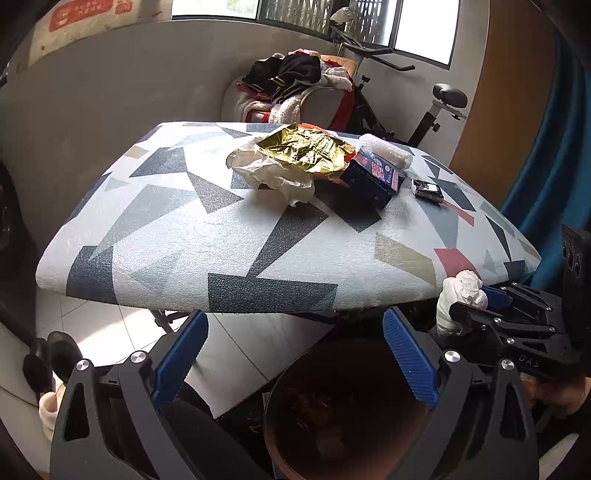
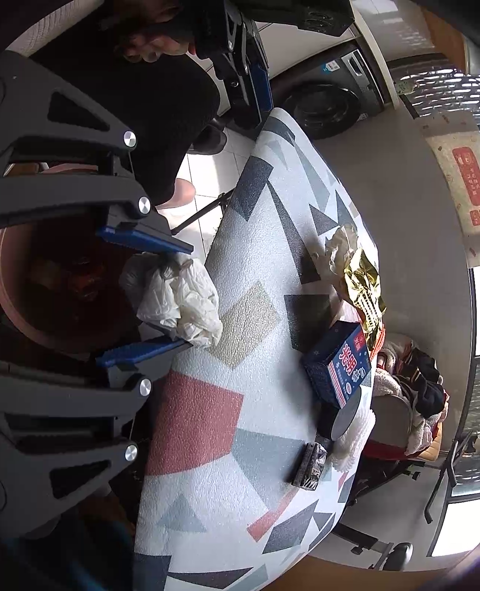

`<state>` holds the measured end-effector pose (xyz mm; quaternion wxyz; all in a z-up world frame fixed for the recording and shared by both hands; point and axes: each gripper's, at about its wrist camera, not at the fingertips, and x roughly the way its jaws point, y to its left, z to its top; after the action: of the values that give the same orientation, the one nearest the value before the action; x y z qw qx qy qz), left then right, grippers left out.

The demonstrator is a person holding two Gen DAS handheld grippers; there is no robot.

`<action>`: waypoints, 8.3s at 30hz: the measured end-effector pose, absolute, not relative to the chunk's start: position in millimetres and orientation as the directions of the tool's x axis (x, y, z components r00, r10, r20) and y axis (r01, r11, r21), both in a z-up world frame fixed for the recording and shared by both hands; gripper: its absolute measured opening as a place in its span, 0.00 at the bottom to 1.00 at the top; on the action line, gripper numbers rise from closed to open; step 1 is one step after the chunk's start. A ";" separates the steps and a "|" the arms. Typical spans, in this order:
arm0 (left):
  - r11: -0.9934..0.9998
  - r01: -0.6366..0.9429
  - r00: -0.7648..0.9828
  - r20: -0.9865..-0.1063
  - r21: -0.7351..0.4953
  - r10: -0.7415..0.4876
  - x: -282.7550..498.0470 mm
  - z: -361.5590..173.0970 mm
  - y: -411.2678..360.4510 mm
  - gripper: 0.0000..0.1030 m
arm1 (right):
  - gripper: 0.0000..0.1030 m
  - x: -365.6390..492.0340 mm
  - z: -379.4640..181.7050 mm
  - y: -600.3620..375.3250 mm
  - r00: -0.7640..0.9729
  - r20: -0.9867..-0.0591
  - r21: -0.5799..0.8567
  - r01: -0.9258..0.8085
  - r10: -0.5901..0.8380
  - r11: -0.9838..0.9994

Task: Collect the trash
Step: 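Release the wrapper into the bin with the left tool while the right tool drops the tissue, then move both tools back over the table, then grasp the black Face packet with the right tool while the left tool reaches the gold foil bag, then lift the gold foil bag with the left tool toward the bin, then drop the gold bag into the bin with the left tool while the right tool carries the packet, then open the right tool to drop the Face packet into the bin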

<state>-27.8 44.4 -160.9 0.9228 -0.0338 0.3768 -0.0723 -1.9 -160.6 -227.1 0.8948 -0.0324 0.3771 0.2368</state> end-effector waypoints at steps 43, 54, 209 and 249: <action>0.990 0.058 0.709 -0.693 -0.127 -0.131 -20.3 -162.9 52.9 0.91 | 0.94 9.2 -233.7 -171.3 0.618 -0.716 0.112 -0.357 0.324 0.927; 0.980 0.034 0.705 -0.691 -0.194 -0.161 -3.8 -159.3 62.4 0.91 | 0.94 20.7 -227.2 -190.2 0.633 -0.693 0.185 -0.305 0.344 0.934; 0.890 0.389 0.623 -0.642 -0.240 -0.446 -44.0 -137.9 26.7 0.74 | 0.69 12.7 -177.5 -189.3 0.658 -0.639 0.172 -0.384 0.399 0.907; 0.974 0.161 0.700 -0.677 -0.160 -0.227 -25.0 -158.1 59.0 0.91 | 0.91 4.2 -247.0 -135.7 0.513 -0.793 0.055 -0.477 0.329 0.877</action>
<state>-25.0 59.0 -158.1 0.9209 -0.0443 0.3727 -0.1051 4.2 -135.7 -247.0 0.8656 -0.0852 0.4352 0.2327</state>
